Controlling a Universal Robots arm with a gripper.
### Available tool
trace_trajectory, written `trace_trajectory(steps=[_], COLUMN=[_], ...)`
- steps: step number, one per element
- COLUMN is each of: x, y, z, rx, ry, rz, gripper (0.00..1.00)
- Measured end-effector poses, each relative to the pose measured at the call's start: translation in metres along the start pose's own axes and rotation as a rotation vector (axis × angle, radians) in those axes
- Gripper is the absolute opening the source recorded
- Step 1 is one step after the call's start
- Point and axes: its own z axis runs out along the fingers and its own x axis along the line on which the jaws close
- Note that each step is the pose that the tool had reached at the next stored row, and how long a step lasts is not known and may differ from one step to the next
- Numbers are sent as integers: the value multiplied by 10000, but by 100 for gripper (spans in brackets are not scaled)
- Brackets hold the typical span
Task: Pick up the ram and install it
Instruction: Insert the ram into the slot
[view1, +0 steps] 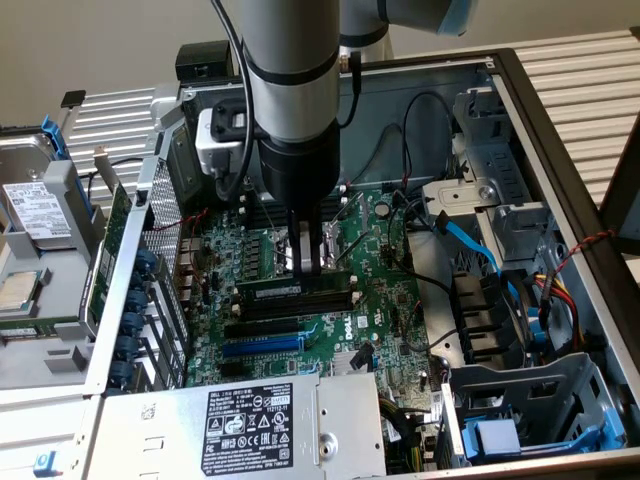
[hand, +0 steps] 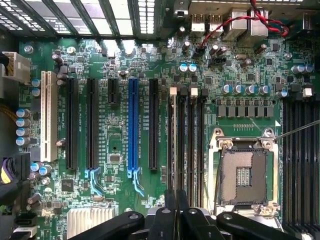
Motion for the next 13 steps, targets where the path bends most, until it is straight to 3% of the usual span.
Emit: trace_trajectory(steps=[3, 13], x=[0, -1], y=[1, -5], z=[1, 6], rx=[-87, -84], ry=[4, 4], rz=[6, 5], gripper=[12, 12])
